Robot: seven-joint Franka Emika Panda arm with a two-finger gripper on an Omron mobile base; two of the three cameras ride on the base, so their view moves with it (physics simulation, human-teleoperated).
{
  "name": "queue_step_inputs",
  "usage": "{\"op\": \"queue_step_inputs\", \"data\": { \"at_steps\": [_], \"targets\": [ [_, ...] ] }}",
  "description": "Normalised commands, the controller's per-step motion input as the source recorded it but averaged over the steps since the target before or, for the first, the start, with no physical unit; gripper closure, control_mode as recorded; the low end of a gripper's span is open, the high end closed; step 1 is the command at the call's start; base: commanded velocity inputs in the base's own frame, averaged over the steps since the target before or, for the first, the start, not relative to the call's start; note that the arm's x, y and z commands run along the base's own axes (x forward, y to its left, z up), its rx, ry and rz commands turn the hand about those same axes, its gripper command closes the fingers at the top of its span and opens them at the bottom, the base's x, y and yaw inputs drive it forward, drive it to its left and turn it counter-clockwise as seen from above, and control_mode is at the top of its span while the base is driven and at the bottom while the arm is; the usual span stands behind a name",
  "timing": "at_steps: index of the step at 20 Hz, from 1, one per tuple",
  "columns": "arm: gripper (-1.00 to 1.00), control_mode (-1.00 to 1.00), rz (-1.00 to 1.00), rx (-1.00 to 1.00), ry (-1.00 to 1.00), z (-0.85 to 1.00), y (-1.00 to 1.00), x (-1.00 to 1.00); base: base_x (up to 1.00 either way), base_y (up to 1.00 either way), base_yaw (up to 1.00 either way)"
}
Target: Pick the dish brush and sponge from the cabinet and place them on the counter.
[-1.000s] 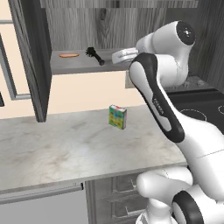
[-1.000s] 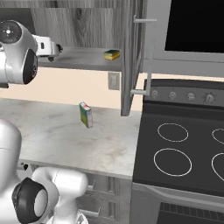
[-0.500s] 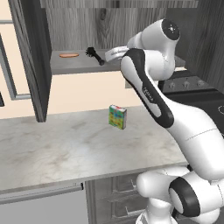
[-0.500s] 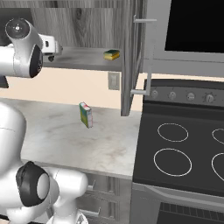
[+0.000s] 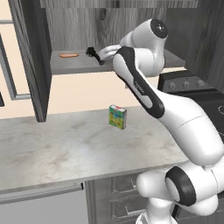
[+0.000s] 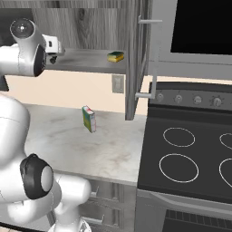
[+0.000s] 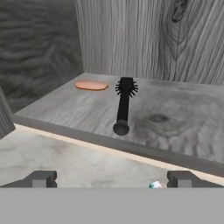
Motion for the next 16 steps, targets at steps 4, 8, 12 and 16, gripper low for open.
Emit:
{"op": "queue_step_inputs", "data": {
  "at_steps": [4,8,12,16],
  "targets": [
    [-1.00,-1.00,0.00,0.00,0.00,-0.08,0.12,0.33,0.00,0.00,0.00],
    [-1.00,-1.00,0.00,0.00,0.00,0.00,0.11,0.34,0.00,0.00,0.00],
    [-1.00,-1.00,0.00,-0.01,0.00,0.00,0.09,0.29,0.00,0.00,0.00],
    [-1.00,-1.00,0.00,-0.03,0.00,-0.01,0.01,0.23,0.00,0.00,0.00]
  ]
}}
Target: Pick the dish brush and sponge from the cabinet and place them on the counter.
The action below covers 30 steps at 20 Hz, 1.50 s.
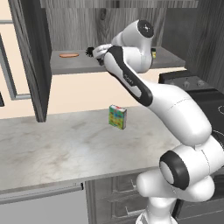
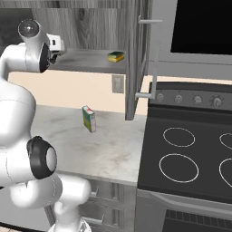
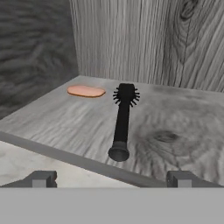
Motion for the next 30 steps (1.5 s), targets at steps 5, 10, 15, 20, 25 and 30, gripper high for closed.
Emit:
{"op": "queue_step_inputs", "data": {
  "at_steps": [5,10,15,20,25,30],
  "targets": [
    [-1.00,-1.00,0.00,-0.04,0.00,-0.09,0.04,0.25,0.00,0.00,0.00],
    [-1.00,-1.00,0.00,-0.03,0.00,-0.13,0.06,0.27,0.00,0.00,0.00],
    [-1.00,-1.00,0.00,-0.02,0.00,-0.12,0.04,0.30,0.00,0.00,0.00],
    [-1.00,-1.00,0.00,-0.02,0.00,-0.14,0.04,0.32,0.00,0.00,0.00],
    [-1.00,-1.00,0.00,-0.03,0.00,-0.16,0.10,0.32,0.00,0.00,0.00],
    [-1.00,-1.00,0.00,-0.03,0.00,-0.17,0.14,0.31,0.00,0.00,0.00]
  ]
}}
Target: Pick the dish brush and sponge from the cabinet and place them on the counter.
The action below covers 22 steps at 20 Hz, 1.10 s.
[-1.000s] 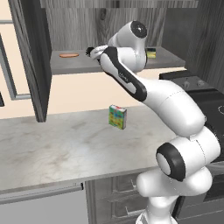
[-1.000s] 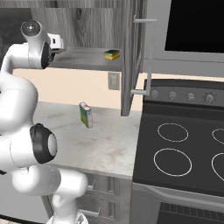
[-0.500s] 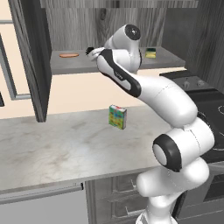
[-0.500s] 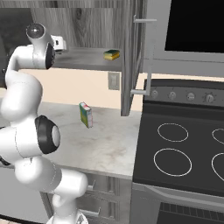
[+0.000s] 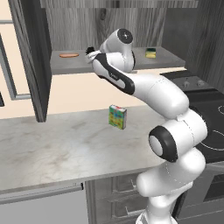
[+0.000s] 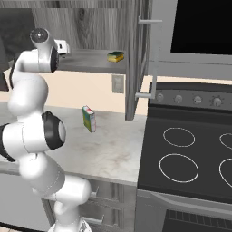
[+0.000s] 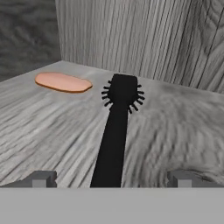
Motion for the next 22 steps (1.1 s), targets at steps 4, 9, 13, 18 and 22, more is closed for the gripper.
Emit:
{"op": "queue_step_inputs", "data": {
  "at_steps": [4,9,13,18,22],
  "targets": [
    [1.00,-1.00,0.00,-0.02,0.00,-0.18,0.12,0.26,0.00,0.00,0.00],
    [1.00,-1.00,0.00,-0.01,0.00,-0.15,0.05,0.14,0.00,0.00,0.00],
    [1.00,-1.00,0.00,0.00,0.00,-0.10,0.00,0.05,0.00,0.00,0.00],
    [1.00,-1.00,0.00,0.00,0.00,-0.10,0.00,-0.04,0.00,0.00,0.00],
    [1.00,-1.00,0.00,0.00,0.00,-0.14,0.00,-0.30,0.00,0.00,0.00]
  ]
}}
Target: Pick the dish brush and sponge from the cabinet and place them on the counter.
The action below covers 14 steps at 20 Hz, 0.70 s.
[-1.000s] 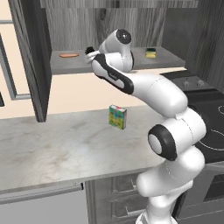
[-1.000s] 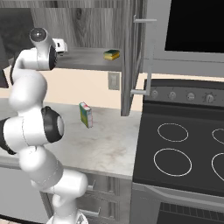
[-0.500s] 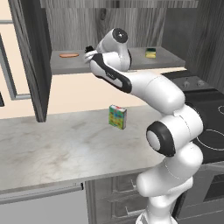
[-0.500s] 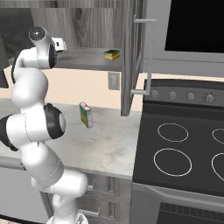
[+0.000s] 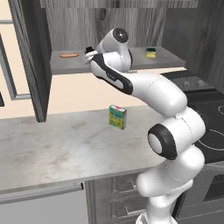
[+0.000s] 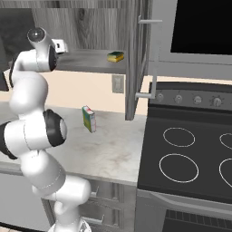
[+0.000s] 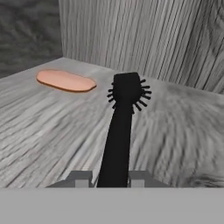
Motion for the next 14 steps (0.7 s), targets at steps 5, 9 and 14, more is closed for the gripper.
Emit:
{"op": "queue_step_inputs", "data": {
  "at_steps": [5,9,14],
  "targets": [
    [1.00,-1.00,0.00,0.00,-0.05,-0.11,-0.02,-0.66,0.00,0.00,0.00],
    [1.00,-1.00,0.00,0.00,-0.07,-0.11,-0.12,-0.80,0.00,0.00,0.00],
    [1.00,-1.00,0.00,0.00,-0.08,-0.07,-0.20,-0.90,0.00,0.00,0.00]
  ]
}}
